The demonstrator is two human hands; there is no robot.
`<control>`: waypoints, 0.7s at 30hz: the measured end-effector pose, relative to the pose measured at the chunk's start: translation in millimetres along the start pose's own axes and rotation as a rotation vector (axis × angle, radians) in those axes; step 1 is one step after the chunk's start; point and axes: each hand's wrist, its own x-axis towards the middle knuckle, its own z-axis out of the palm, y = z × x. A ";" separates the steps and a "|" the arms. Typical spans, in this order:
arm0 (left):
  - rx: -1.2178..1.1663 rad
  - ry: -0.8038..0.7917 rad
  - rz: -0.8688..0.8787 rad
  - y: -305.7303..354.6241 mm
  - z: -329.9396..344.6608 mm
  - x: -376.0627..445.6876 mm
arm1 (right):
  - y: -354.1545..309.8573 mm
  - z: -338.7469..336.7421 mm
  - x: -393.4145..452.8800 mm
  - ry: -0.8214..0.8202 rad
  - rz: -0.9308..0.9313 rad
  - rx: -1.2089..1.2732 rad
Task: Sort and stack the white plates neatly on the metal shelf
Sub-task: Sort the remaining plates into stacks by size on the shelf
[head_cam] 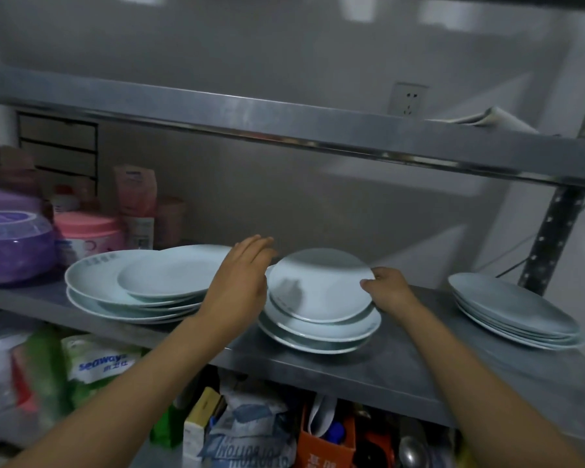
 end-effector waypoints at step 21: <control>-0.080 -0.136 0.122 119.4 57.5 35.2 | 50.7 -75.7 -17.8 0.139 -0.317 -0.568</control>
